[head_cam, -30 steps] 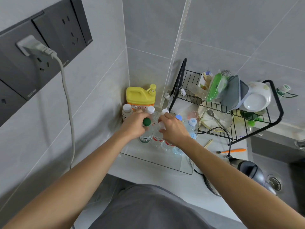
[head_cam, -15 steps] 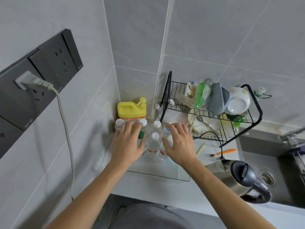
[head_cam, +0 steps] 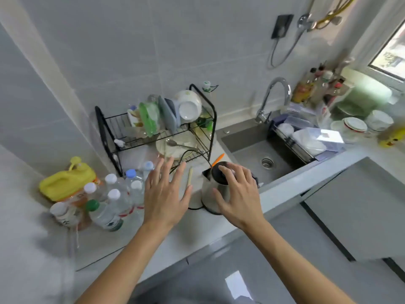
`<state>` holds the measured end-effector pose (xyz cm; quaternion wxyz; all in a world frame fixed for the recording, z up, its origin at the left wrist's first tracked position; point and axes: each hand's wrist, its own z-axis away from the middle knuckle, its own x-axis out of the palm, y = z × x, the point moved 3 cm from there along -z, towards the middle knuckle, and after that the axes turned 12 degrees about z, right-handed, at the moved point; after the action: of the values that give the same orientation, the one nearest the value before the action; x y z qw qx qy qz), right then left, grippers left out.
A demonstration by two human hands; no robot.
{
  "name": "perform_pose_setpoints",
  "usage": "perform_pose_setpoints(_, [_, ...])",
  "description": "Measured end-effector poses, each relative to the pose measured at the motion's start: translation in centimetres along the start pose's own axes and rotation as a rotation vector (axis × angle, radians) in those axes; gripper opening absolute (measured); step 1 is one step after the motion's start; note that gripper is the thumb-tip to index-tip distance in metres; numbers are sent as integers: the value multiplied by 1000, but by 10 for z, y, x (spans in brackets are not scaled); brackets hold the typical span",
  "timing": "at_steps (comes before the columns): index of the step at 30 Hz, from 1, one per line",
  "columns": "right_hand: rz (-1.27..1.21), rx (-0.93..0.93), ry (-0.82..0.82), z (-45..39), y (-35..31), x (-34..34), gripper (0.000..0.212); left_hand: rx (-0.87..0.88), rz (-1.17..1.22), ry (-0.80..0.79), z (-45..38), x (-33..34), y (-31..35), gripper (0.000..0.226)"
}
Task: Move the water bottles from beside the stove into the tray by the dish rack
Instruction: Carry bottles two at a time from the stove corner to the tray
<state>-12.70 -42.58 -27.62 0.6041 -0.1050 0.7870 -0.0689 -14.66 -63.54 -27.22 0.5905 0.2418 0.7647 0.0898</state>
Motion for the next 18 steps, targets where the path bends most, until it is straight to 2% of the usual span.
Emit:
perform_pose_setpoints(5, [26,196,49,46,131,-49,62,174,41,-36,-24,54,132,66])
perform_pose_setpoints(11, [105,439,90,123,290,-117,68,398,120,-182,-22,141,318,66])
perform_pose_setpoints(18, [169,776,168,236,429,-185,70,706,238,-336,7,224,511,66])
